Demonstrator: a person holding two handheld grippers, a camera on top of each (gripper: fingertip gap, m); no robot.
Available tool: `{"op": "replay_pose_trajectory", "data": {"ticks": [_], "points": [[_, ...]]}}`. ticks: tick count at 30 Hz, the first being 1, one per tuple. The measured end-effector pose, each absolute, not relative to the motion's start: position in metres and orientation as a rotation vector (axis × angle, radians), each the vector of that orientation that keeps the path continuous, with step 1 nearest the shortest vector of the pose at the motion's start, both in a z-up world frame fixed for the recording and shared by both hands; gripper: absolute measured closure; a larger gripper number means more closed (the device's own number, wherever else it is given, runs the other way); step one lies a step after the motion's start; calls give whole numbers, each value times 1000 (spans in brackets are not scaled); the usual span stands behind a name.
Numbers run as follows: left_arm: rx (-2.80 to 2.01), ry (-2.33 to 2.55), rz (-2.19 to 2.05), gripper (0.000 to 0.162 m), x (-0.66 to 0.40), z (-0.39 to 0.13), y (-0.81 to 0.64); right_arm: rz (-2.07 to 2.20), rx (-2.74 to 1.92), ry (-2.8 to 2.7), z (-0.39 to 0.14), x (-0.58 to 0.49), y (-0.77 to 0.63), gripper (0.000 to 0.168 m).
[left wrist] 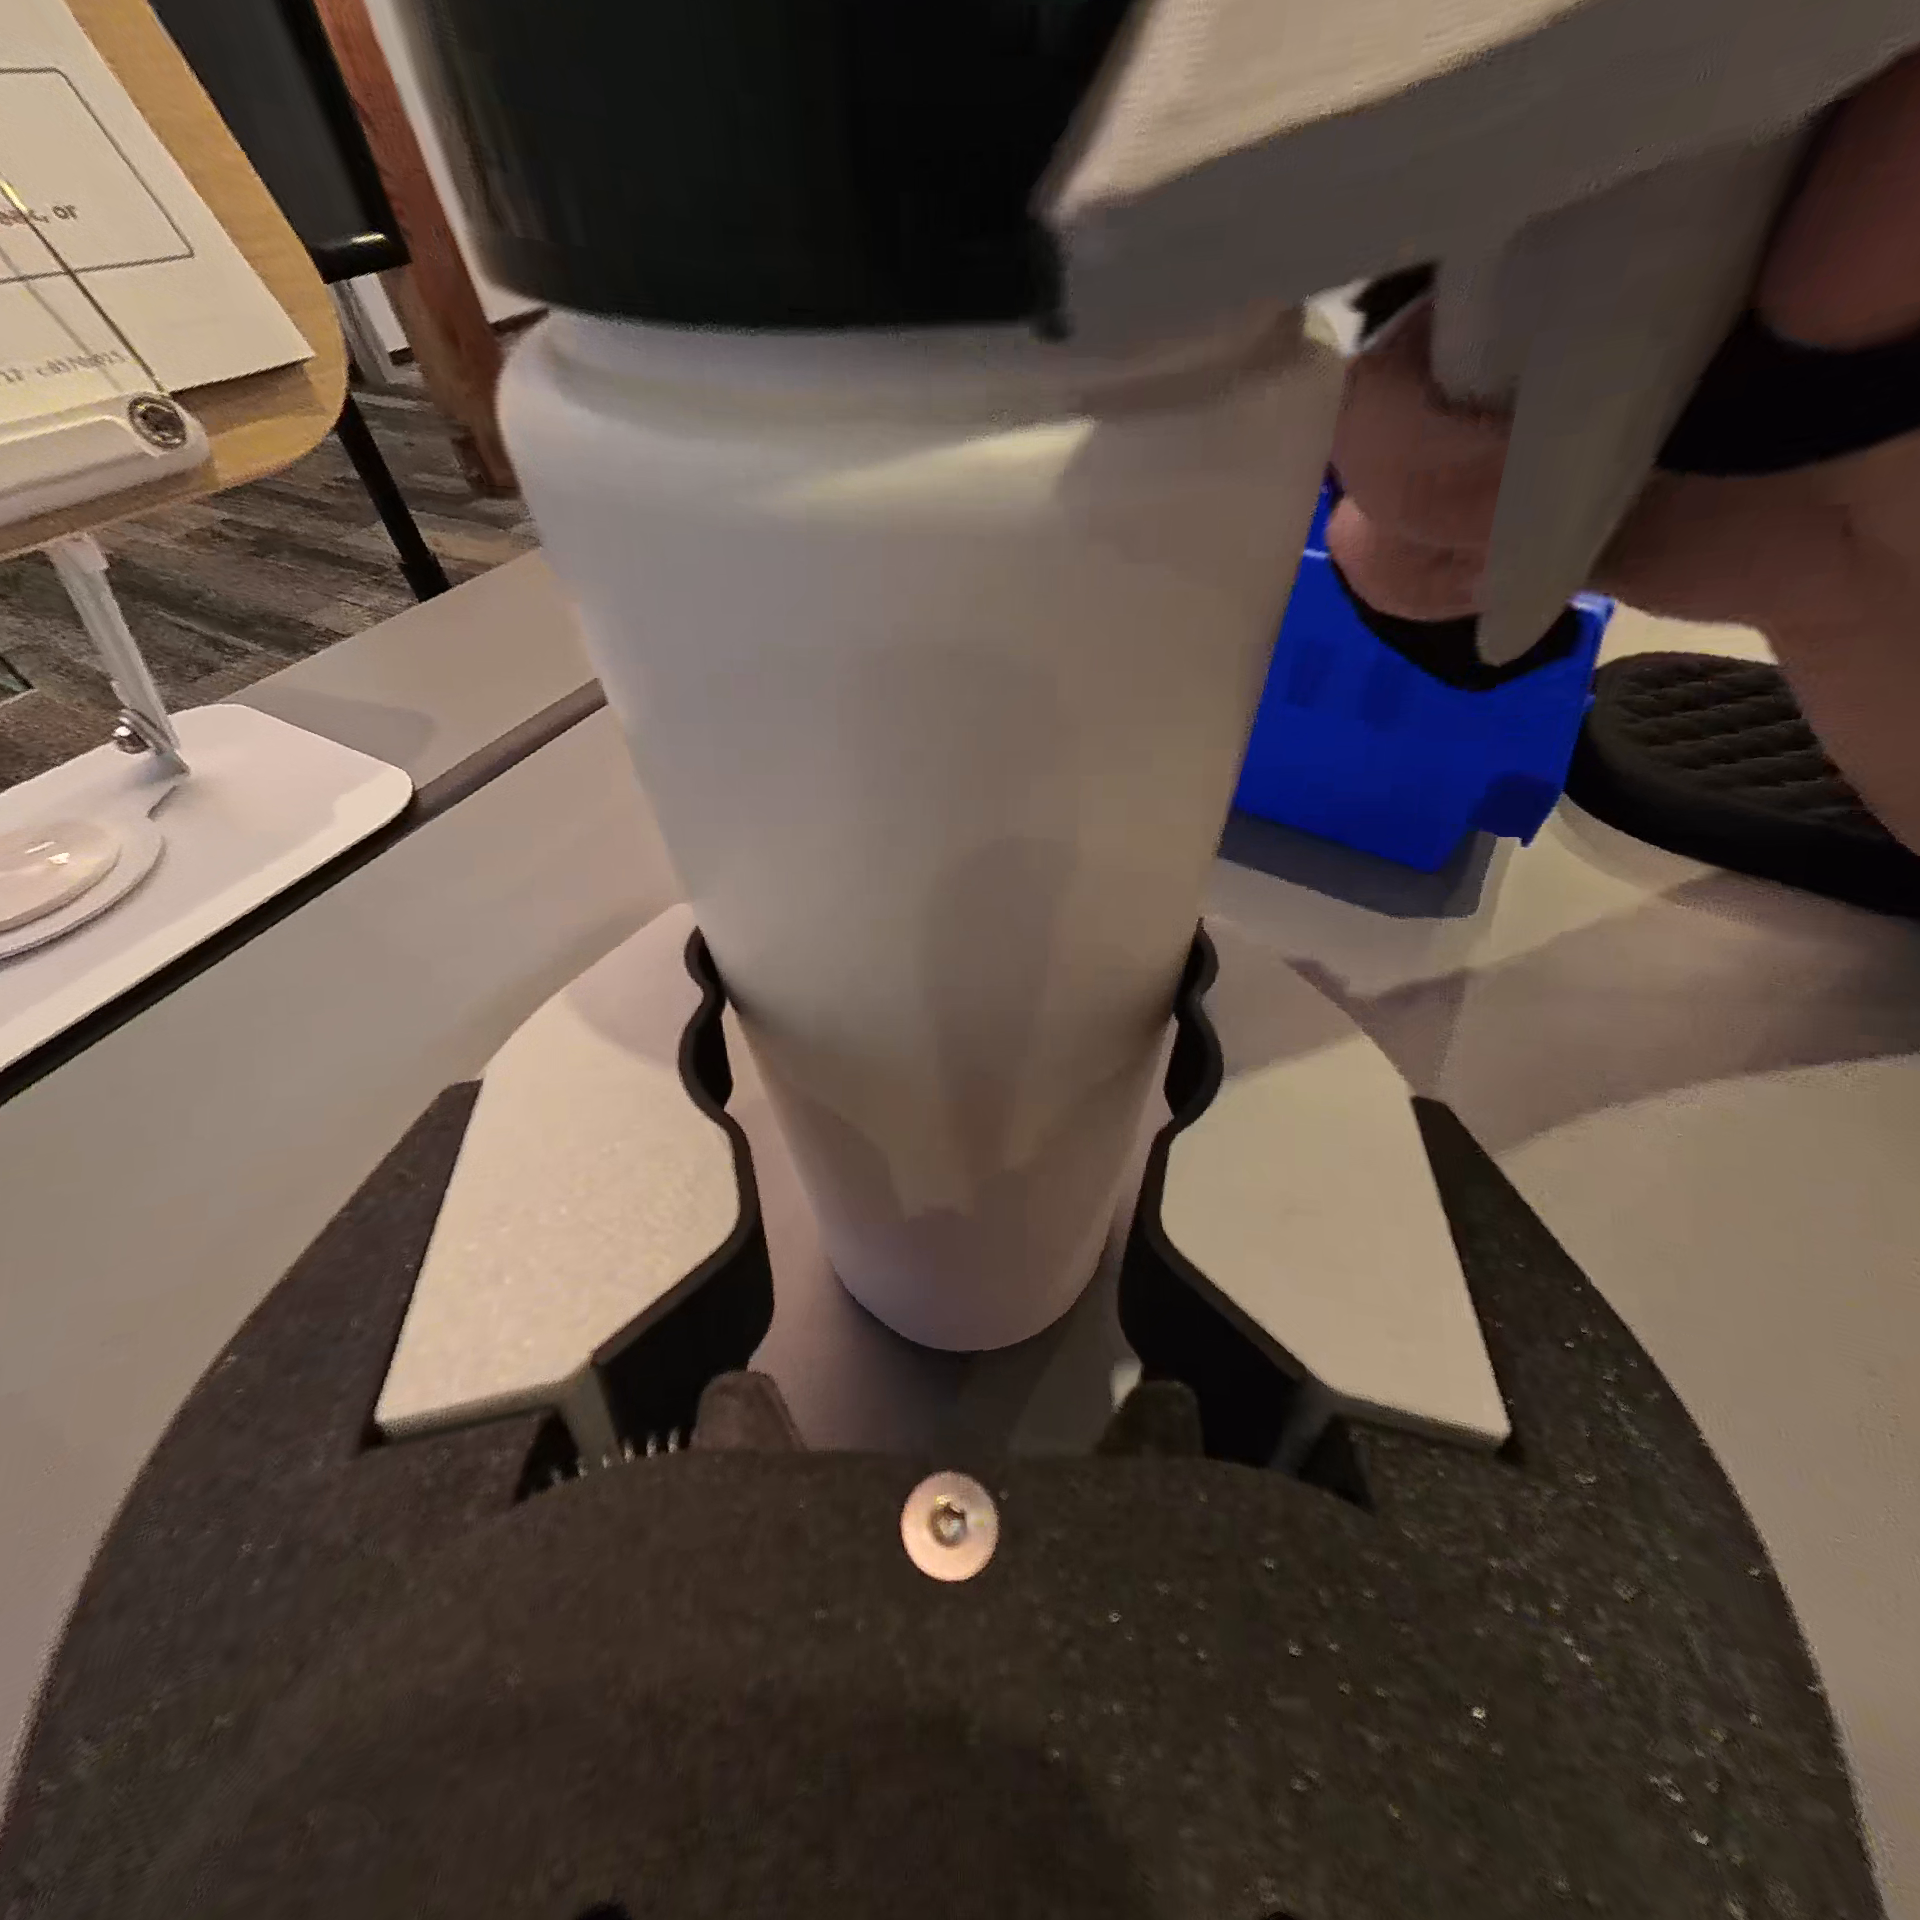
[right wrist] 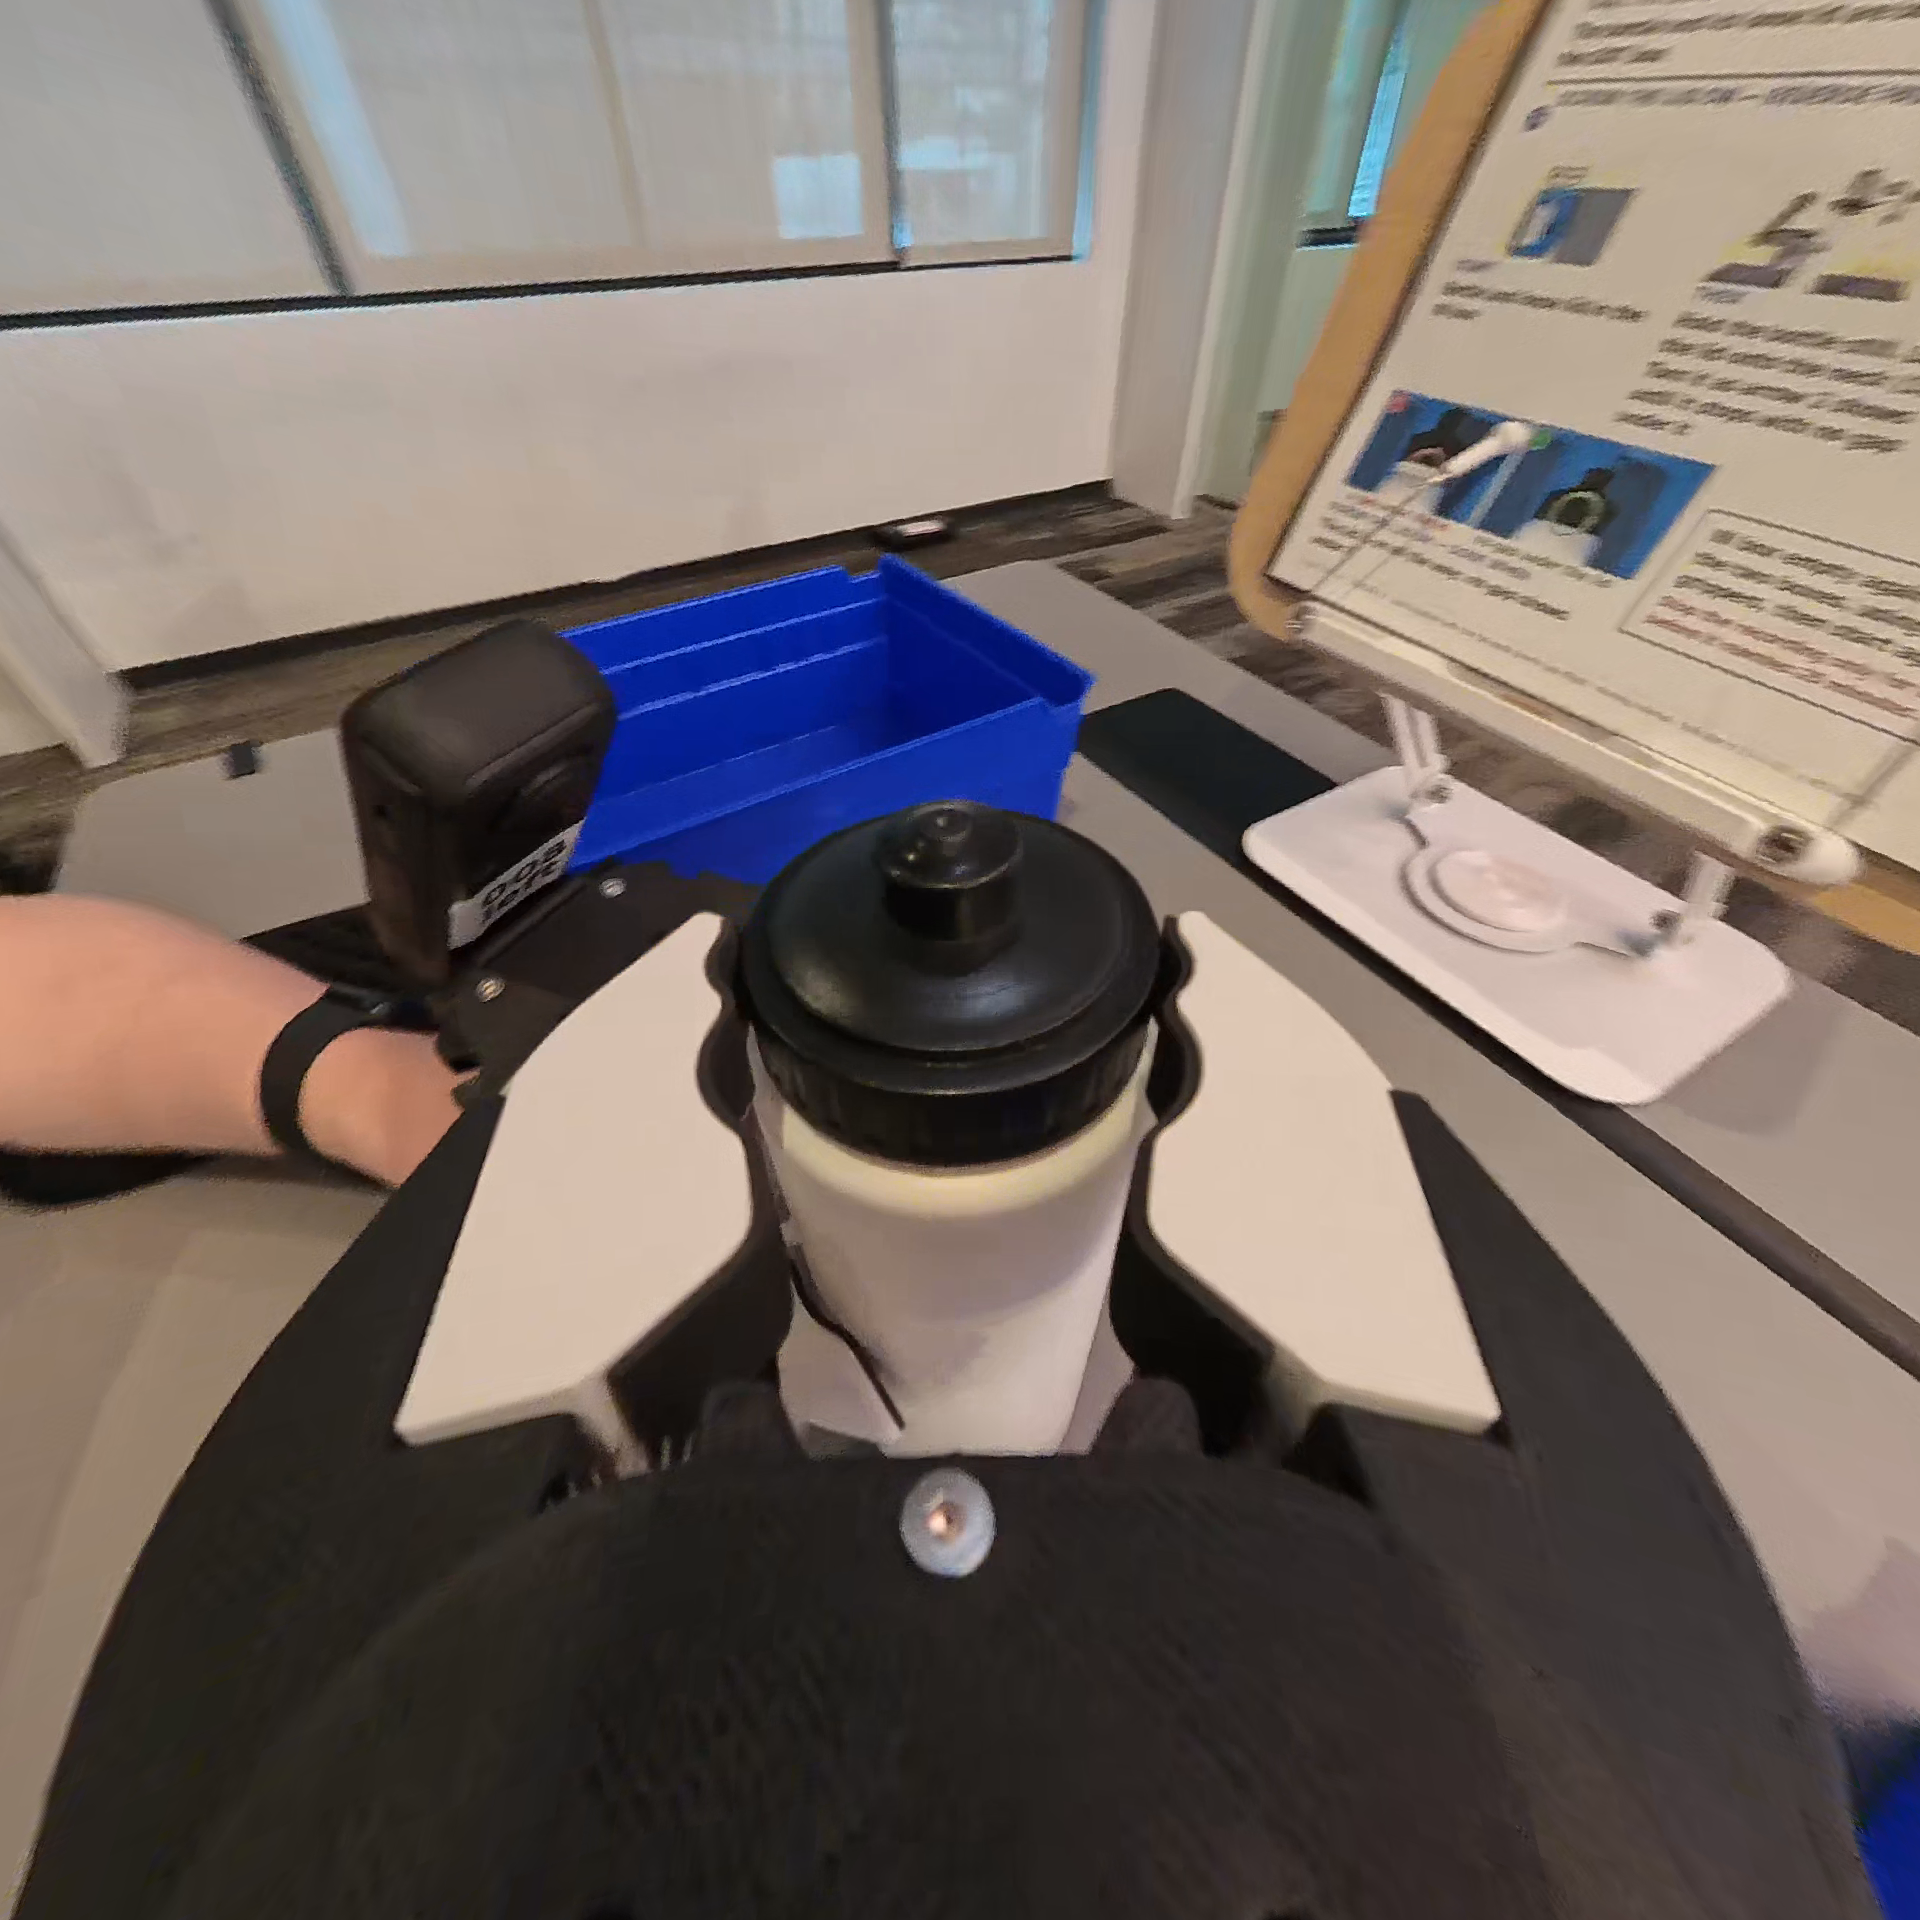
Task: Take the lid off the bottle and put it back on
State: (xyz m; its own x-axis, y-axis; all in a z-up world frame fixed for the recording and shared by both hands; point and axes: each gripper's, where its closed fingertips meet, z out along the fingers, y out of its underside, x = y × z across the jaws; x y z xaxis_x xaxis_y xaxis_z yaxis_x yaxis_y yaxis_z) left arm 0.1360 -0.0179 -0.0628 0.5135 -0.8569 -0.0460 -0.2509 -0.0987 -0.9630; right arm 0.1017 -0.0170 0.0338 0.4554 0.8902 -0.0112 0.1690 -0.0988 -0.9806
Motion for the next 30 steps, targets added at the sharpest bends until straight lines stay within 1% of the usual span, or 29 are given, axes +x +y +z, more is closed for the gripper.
{"op": "replay_pose_trajectory", "data": {"ticks": [6, 11, 12, 15, 19, 25, 27, 30], "points": [[-1550, 1090, -811, 79, 149, -63, -34, 1099, -1391, -1234, 35, 113, -38, 92], [-1520, 1136, -849, 78, 155, -63, -43, 1202, -1318, -1273, 36, 119, -45, 92], [-1537, 1114, -836, 78, 154, -62, -40, 1179, -1334, -1245, 36, 119, -40, 93], [-1573, 1030, -745, 78, 145, -63, -26, 1032, -1328, -1117, 47, 120, -24, 85], [-1610, 914, -684, 78, 135, -62, -14, 829, -1315, -867, 67, 121, -12, 85], [-1636, 860, -610, 78, 133, -62, -11, 657, -1453, -737, 44, 104, -12, 84], [-1643, 860, -601, 78, 133, -62, -11, 649, -1466, -719, 40, 104, -10, 93], [-1651, 869, -615, 79, 132, -63, -11, 708, -1473, -786, 39, 103, -11, 93]]}}
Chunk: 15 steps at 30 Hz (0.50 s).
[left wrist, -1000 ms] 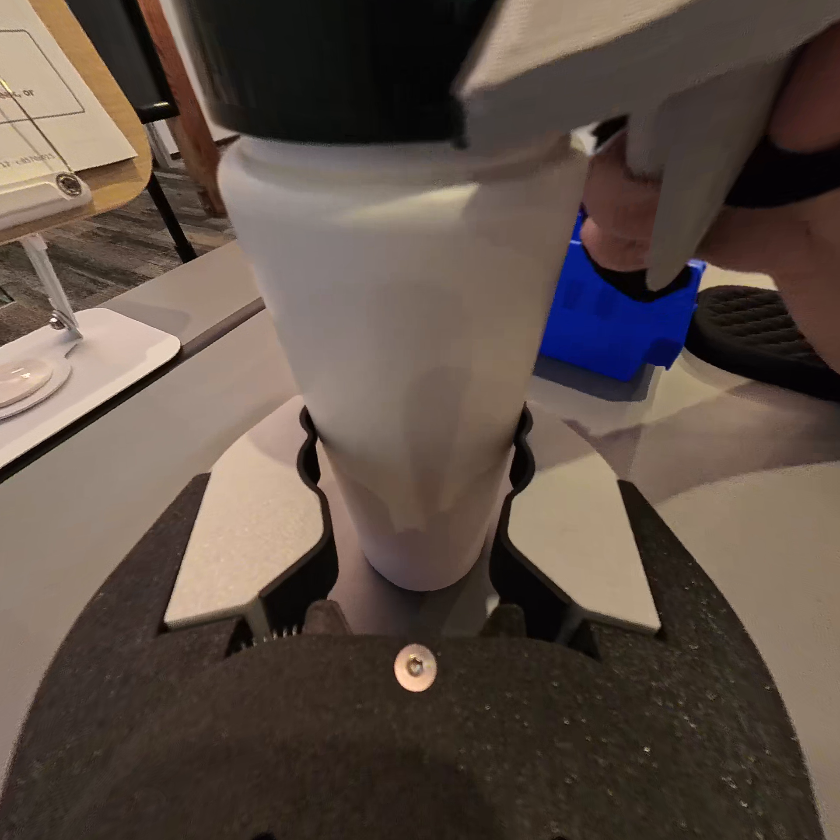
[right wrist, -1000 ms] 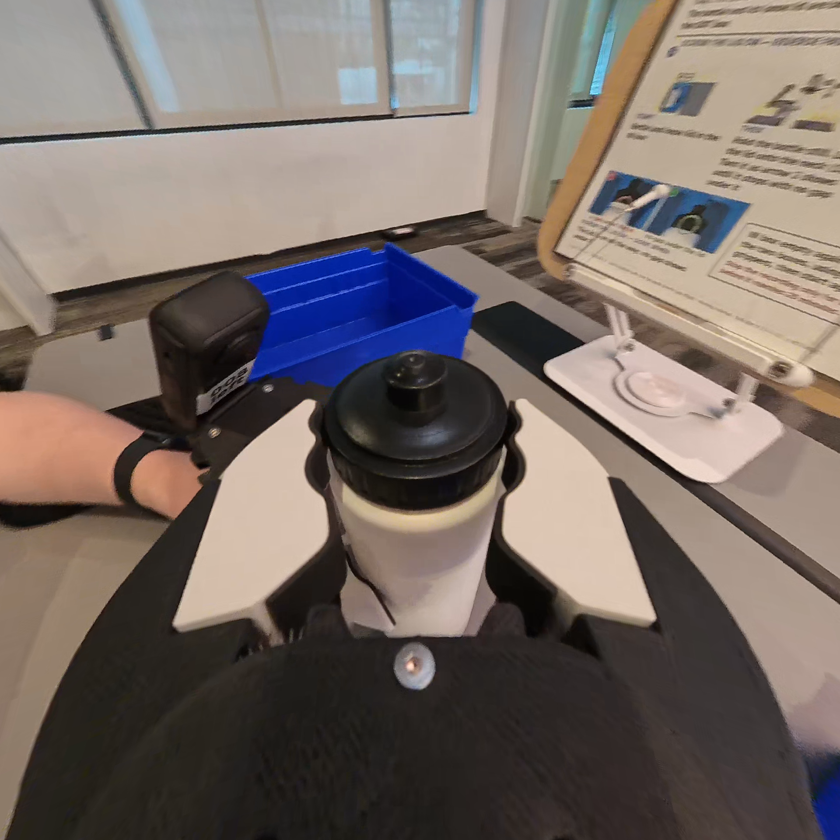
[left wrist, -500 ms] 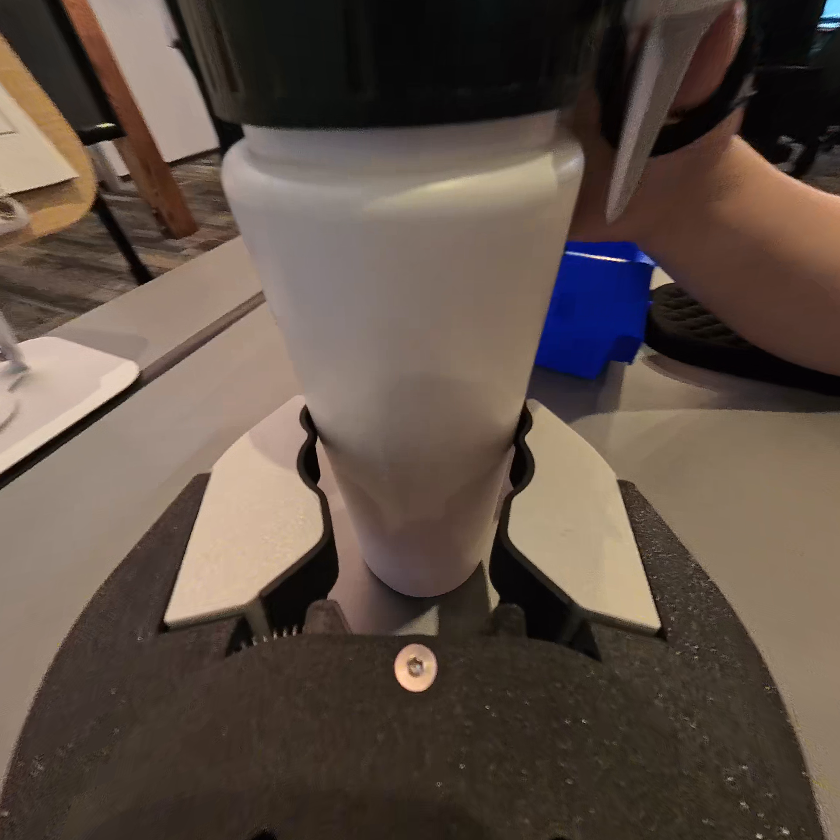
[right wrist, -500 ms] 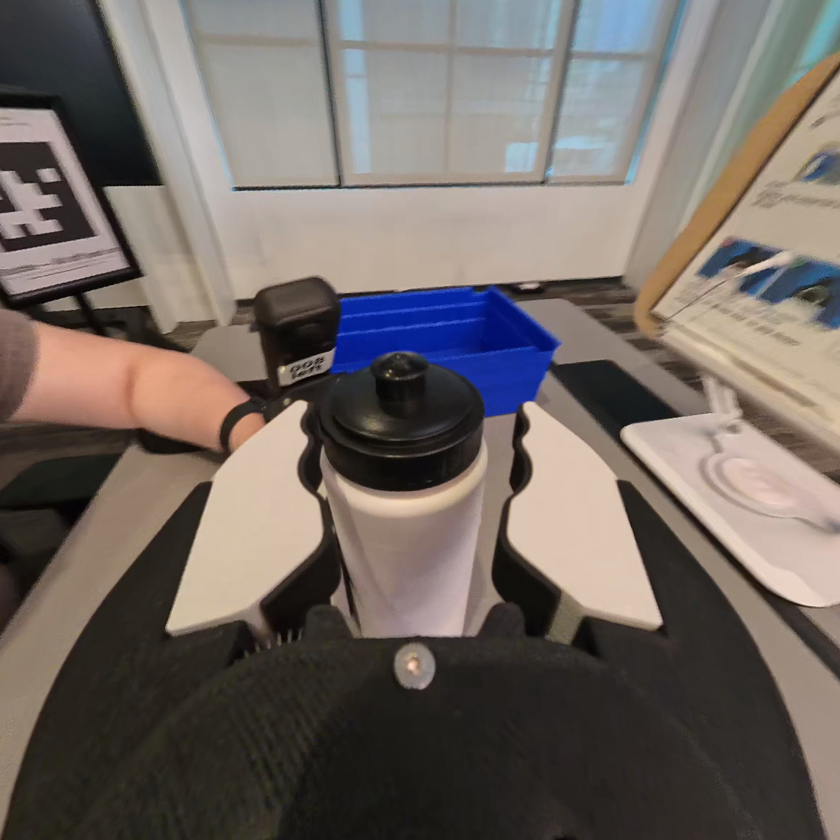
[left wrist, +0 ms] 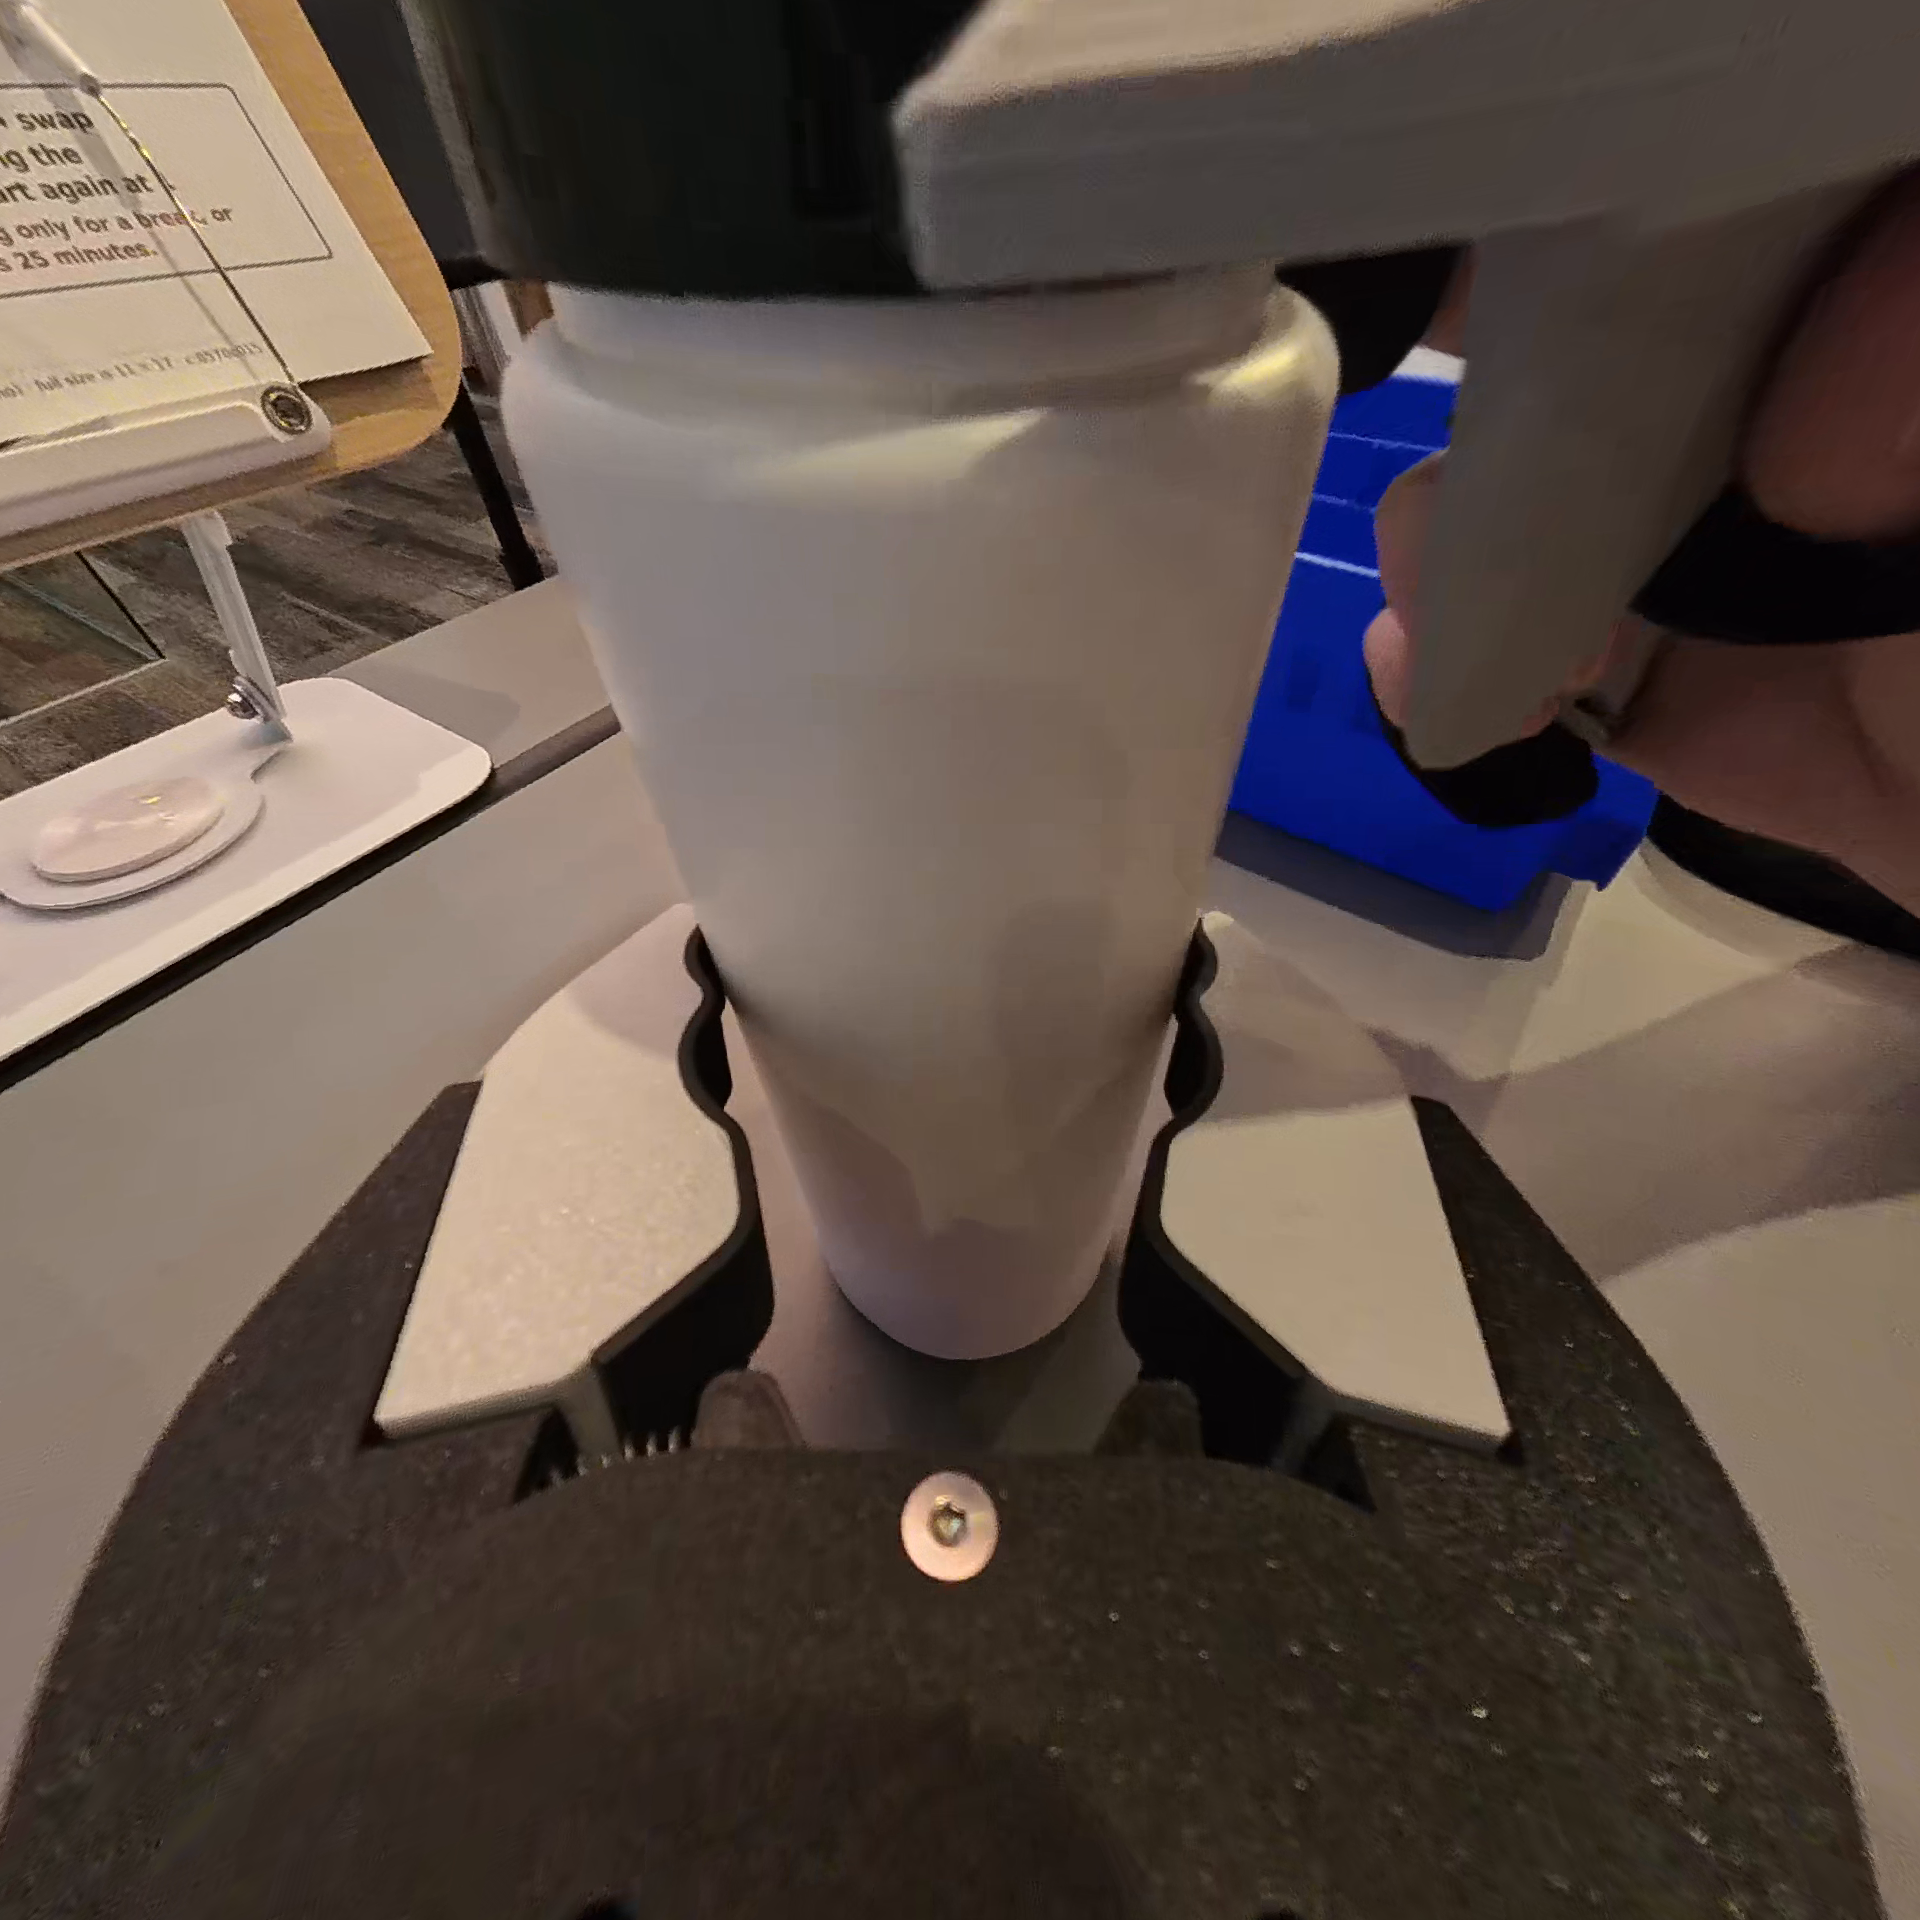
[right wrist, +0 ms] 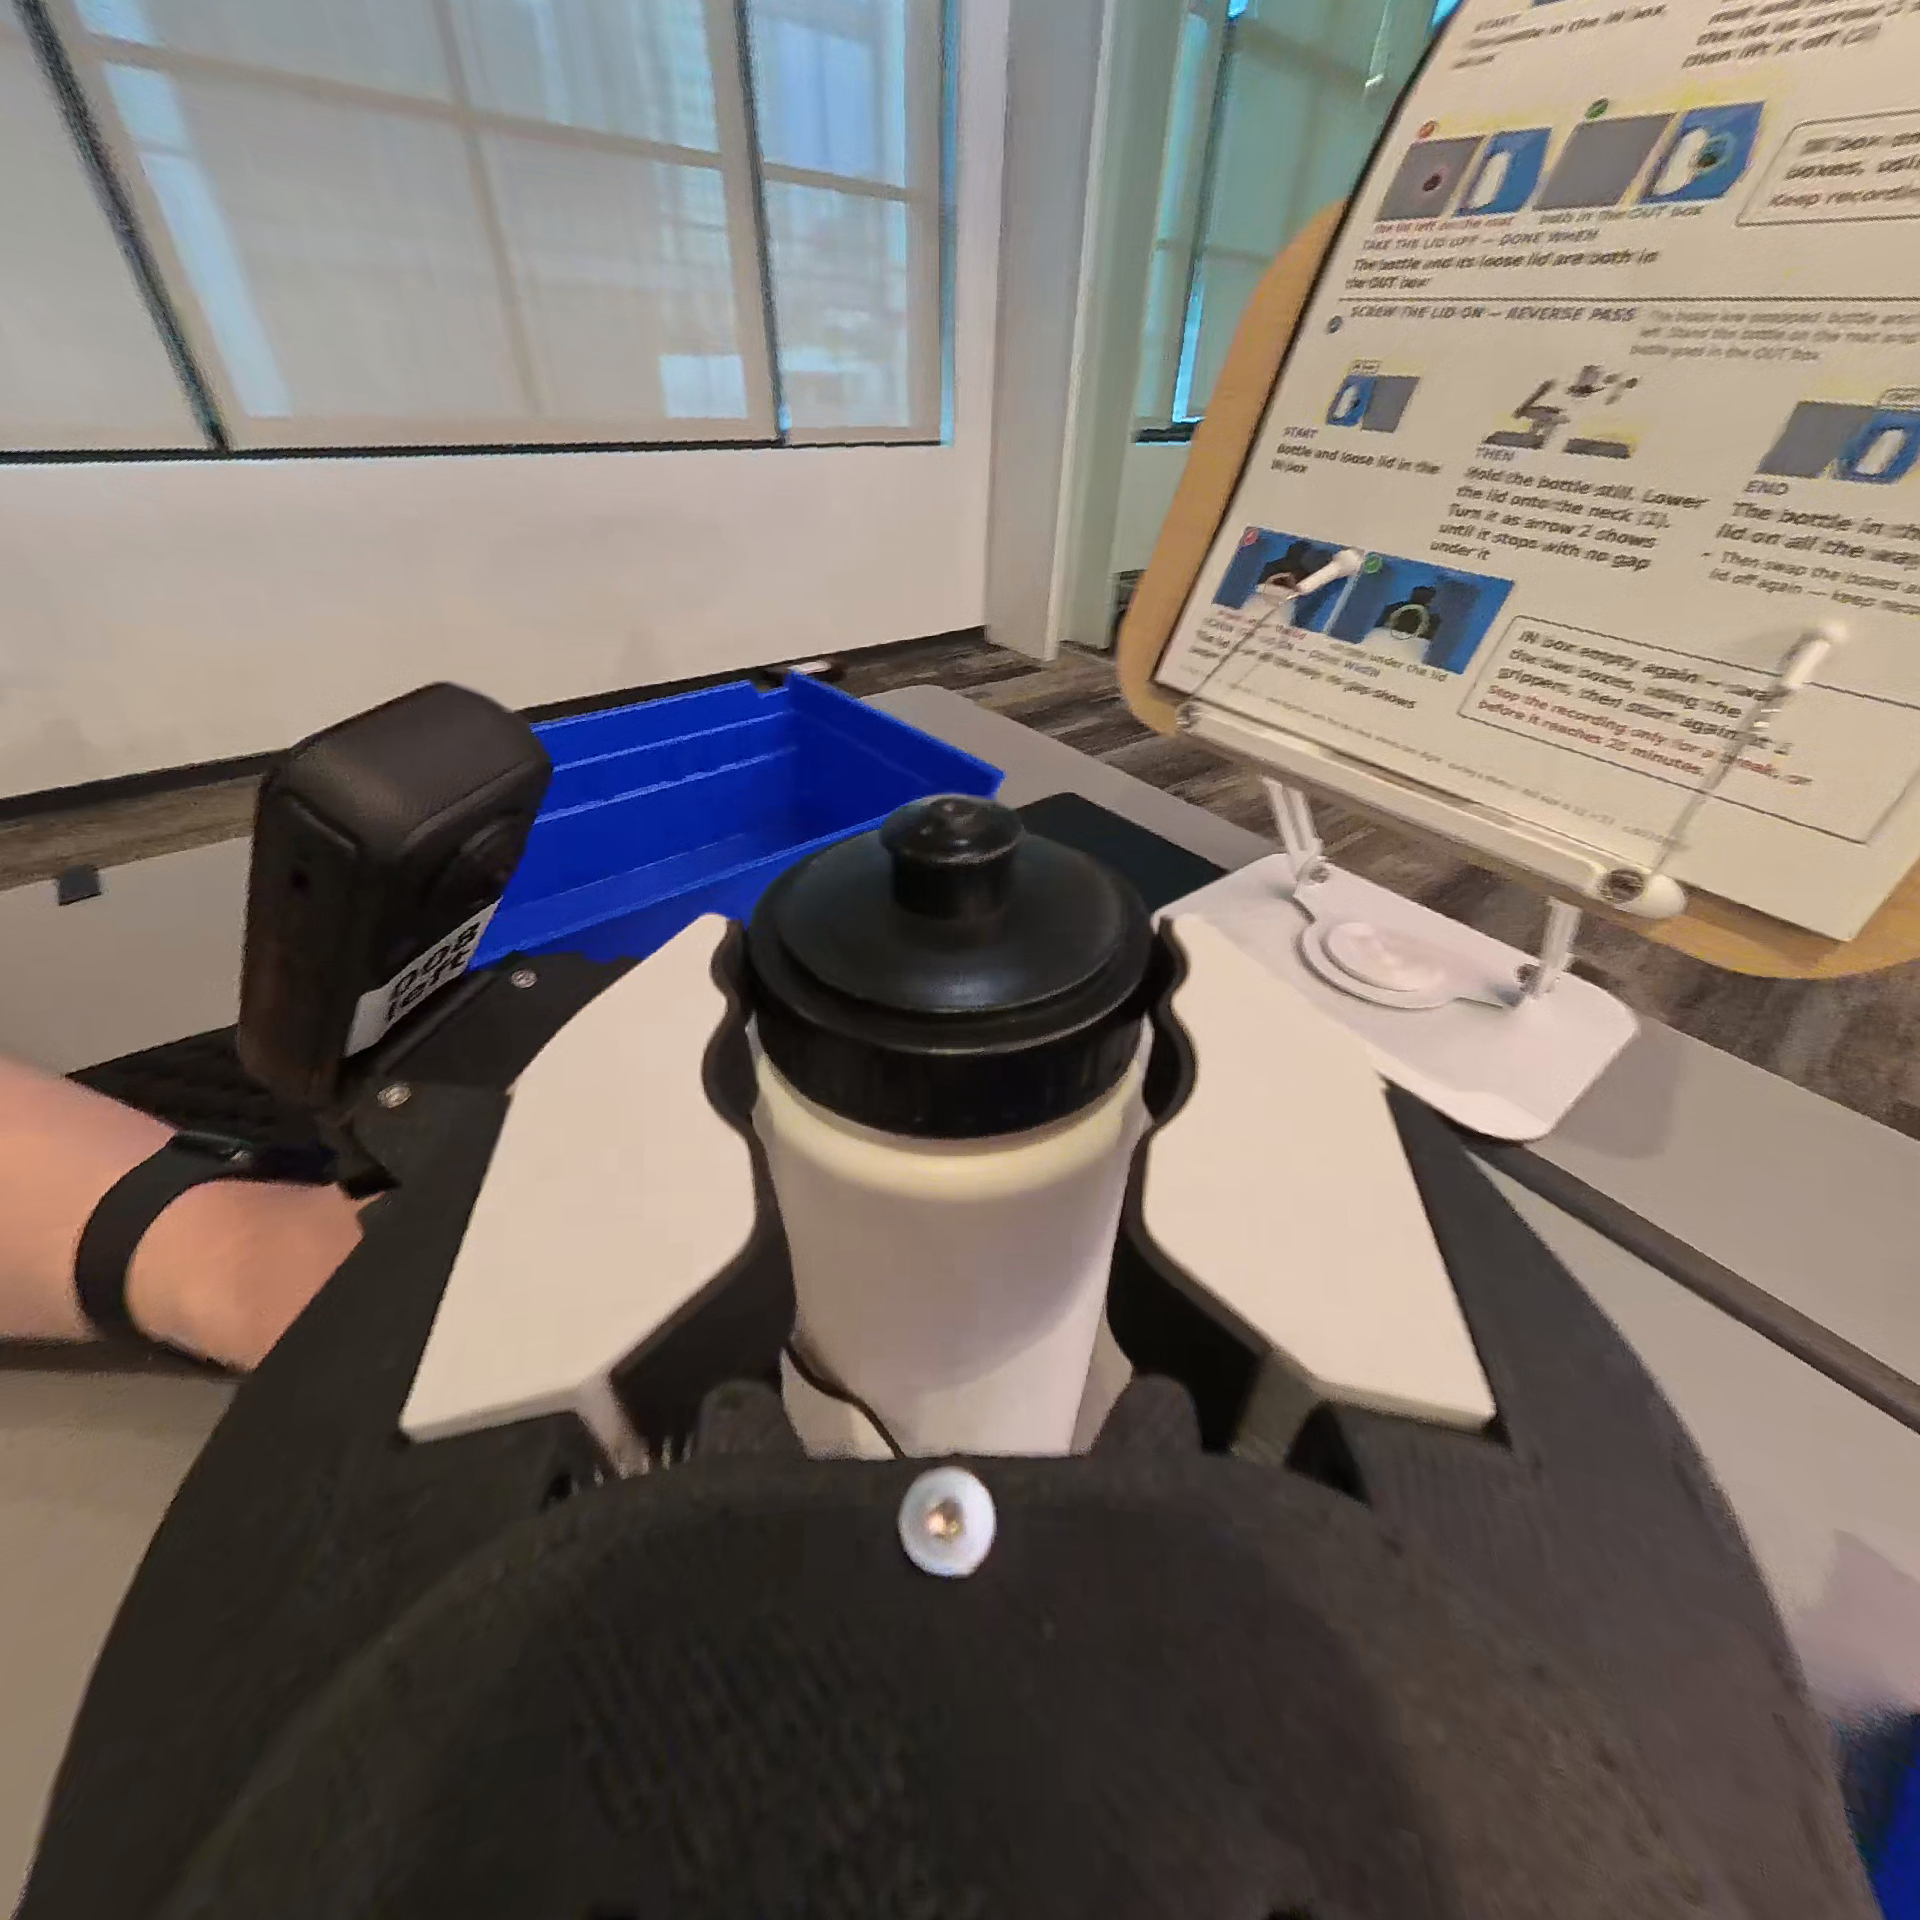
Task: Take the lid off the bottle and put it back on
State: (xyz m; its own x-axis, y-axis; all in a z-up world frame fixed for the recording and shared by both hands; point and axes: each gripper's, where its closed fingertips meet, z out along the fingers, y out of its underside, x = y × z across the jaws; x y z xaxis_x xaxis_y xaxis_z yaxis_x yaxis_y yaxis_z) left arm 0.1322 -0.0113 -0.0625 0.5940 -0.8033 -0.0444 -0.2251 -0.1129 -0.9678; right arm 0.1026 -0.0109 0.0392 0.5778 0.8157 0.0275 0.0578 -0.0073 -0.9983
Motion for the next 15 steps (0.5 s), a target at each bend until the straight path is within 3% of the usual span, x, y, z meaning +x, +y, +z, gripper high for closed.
{"op": "replay_pose_trajectory", "data": {"ticks": [9, 14, 15], "points": [[-1601, 994, -708, 78, 144, -63, -24, 1130, -1330, -1138, 39, 110, -30, 93], [-1603, 991, -712, 78, 146, -63, -25, 984, -1318, -1165, 42, 113, -28, 92], [-1605, 986, -703, 78, 145, -63, -24, 950, -1297, -1125, 48, 113, -27, 86]]}}
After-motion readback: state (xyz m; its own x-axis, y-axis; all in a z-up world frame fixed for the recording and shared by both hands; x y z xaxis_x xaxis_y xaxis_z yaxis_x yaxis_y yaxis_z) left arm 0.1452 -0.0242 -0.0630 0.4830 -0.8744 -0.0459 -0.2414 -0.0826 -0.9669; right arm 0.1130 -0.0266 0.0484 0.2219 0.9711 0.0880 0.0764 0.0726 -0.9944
